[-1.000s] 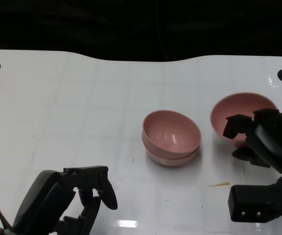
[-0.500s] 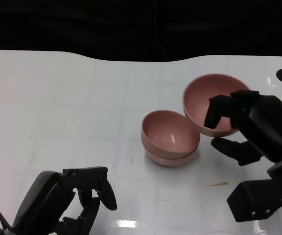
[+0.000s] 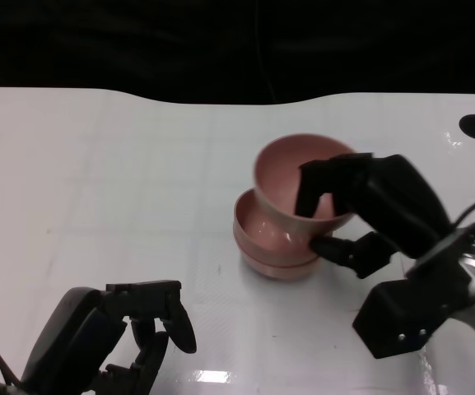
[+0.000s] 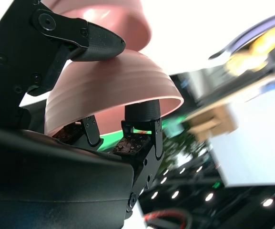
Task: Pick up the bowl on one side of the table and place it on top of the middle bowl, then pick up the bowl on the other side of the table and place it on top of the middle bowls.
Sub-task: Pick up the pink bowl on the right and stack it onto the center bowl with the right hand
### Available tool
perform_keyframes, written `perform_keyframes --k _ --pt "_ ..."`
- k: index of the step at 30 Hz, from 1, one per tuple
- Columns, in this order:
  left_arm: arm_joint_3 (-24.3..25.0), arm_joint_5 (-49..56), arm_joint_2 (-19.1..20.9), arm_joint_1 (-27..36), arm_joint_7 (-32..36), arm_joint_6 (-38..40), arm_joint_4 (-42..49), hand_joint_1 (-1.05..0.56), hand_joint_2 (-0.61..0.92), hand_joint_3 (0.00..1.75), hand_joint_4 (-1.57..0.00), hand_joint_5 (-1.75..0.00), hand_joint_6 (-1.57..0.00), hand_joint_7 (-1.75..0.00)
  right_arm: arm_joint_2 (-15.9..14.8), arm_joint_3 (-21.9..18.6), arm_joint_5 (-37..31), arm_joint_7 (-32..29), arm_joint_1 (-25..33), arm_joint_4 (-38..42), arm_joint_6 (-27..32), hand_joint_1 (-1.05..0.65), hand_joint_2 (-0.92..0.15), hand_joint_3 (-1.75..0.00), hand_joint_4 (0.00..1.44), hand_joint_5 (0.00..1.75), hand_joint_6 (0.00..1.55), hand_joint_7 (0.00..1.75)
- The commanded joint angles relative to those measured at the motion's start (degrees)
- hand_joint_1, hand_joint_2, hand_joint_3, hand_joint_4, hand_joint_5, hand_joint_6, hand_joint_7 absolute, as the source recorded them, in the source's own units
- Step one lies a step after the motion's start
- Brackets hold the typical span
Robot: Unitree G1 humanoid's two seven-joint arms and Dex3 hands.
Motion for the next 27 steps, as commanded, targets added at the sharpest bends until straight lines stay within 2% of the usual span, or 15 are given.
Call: perform_keyframes --k 1,8,10,12,13,14,16,17,19,22,25,27 --pt "0.22 0.34 0.81 -0.08 0.59 -1.04 0.71 0.05 0.21 1.57 -0.92 -1.63 -0.88 -1.36 0.86 0.60 0.79 1.78 -2.78 2.92 -1.13 -0.14 -0.27 -1.38 0.98 1.75 0.82 1.63" --pt "0.26 0.38 0.78 0.15 0.27 -0.45 0.15 0.04 0.21 1.57 -0.91 -1.64 -0.87 -1.37 2.52 1.56 0.31 3.28 -3.73 5.80 -0.28 -0.12 -0.27 -1.39 0.96 1.75 0.86 1.52" --pt "0.26 0.45 0.78 0.07 0.38 -0.67 0.40 0.03 0.21 1.57 -0.91 -1.64 -0.87 -1.37 2.92 1.65 0.53 3.76 -3.74 6.32 -0.03 -0.10 -0.27 -1.38 0.94 1.73 0.89 1.30" --pt "0.25 0.42 0.82 0.03 0.38 -0.82 0.55 0.03 0.21 1.57 -0.90 -1.64 -0.87 -1.37 2.77 1.89 -0.08 3.97 -3.81 6.52 0.21 -0.11 -0.30 -1.20 0.85 1.54 0.86 0.96" --pt "0.25 0.36 0.82 0.02 0.37 -0.89 0.62 0.03 0.21 1.57 -0.90 -1.64 -0.87 -1.37 2.53 2.03 -0.36 4.31 -3.84 6.50 0.43 -0.14 -0.34 -1.06 0.77 1.26 0.83 0.69" --pt "0.26 0.34 0.85 -0.02 0.41 -1.09 0.78 0.03 0.21 1.57 -0.90 -1.64 -0.87 -1.37 2.23 2.15 -0.72 4.51 -3.84 6.38 0.57 -0.16 -0.37 -0.99 0.74 1.08 0.82 0.54" --pt "0.33 0.43 0.85 -0.12 0.65 -1.62 1.16 0.04 0.22 1.56 -0.90 -1.64 -0.87 -1.36 1.54 2.28 -1.71 4.39 -3.74 6.03 0.61 -0.23 -0.41 -0.88 0.66 0.75 0.80 0.32" --pt "0.35 0.33 0.83 -0.13 0.63 -1.68 1.29 0.04 0.22 1.56 -0.90 -1.64 -0.87 -1.36 1.16 2.32 -2.18 4.29 -3.63 5.73 0.65 -0.25 -0.43 -0.84 0.66 0.67 0.80 0.27" --pt "0.41 0.27 0.86 -0.12 0.53 -1.69 1.41 0.03 0.23 1.55 -0.90 -1.63 -0.87 -1.36 0.57 2.24 -2.69 4.59 -3.29 4.95 0.97 -0.30 -0.53 -0.71 0.63 0.59 0.82 0.19" --pt "0.54 0.60 1.03 -0.11 0.57 -1.77 1.48 0.02 0.24 1.54 -0.90 -1.64 -0.86 -1.36 -0.33 2.27 -3.64 4.54 -2.68 3.63 1.55 -0.36 -0.70 -0.43 0.59 0.61 0.82 0.11" --pt "0.62 0.72 1.13 -0.08 0.59 -1.86 1.58 0.01 0.24 1.54 -0.89 -1.64 -0.86 -1.36 -1.12 2.37 -4.48 4.18 -2.11 2.32 1.95 -0.38 -0.80 -0.25 0.58 0.62 0.82 0.07" --pt "0.69 0.78 1.15 -0.02 0.65 -1.89 1.67 0.01 0.24 1.54 -0.89 -1.64 -0.86 -1.36 -1.58 2.29 -4.80 4.44 -1.65 1.26 2.37 -0.40 -0.84 -0.19 0.58 0.61 0.81 0.05"
